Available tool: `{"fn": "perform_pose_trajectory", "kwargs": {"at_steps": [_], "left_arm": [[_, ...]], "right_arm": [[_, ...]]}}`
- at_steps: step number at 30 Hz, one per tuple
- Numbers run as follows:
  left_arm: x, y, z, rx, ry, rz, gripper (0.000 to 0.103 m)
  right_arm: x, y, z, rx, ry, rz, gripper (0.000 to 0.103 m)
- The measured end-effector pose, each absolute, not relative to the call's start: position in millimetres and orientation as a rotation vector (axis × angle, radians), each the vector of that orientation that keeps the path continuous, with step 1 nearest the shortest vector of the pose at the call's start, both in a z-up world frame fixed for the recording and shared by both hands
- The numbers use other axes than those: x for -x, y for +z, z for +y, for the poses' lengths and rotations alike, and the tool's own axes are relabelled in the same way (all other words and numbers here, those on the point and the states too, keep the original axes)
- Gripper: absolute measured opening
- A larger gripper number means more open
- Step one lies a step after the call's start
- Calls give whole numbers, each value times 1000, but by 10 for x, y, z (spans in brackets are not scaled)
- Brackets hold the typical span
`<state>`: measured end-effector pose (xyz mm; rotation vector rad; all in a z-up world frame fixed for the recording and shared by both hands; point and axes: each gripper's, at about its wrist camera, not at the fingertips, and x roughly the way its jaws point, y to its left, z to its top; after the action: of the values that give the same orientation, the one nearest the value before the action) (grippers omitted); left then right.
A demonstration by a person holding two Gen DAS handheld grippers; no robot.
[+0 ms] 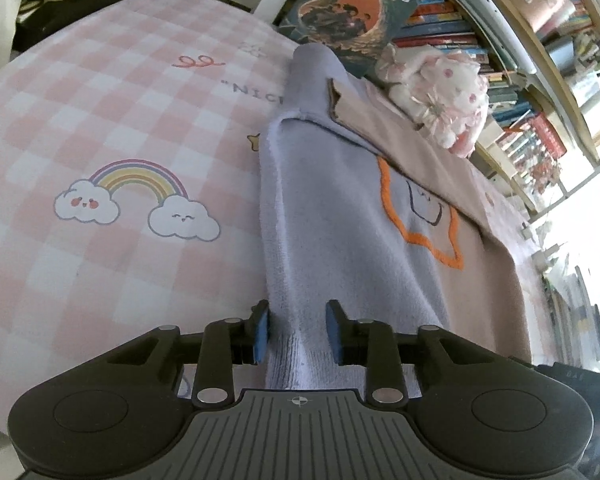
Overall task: Fold clothes
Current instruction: 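Lift the hem with both grippers and fold it toward the collar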
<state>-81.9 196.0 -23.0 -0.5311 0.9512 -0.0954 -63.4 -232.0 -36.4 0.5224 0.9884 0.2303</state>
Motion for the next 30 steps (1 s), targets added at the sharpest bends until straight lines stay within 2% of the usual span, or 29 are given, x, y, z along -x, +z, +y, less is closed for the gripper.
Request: {"fn": "perform_pose_trajectory", "kwargs": {"at_steps": [1, 2, 9, 19, 25, 30], "left_arm": [[819, -233, 1962, 523, -88, 956, 7], [822, -241, 1977, 526, -86, 962, 5], [912, -219, 2092, 569, -128, 1025, 4], [1358, -261, 2287, 741, -201, 1136, 4], [1294, -161, 2362, 869, -256, 1044, 4], [1026, 121, 2410, 930, -311, 886, 4]], "right_arm": [[635, -357, -2305, -509, 230, 988, 12], [636, -348, -2282, -486, 228, 988, 11], [720, -319, -2326, -480, 243, 1030, 8], [1305, -205, -2526, -539, 296, 1179, 8], [1353, -193, -2614, -683, 293, 1166, 8], [1192, 81, -2721, -868, 368, 980, 8]]}}
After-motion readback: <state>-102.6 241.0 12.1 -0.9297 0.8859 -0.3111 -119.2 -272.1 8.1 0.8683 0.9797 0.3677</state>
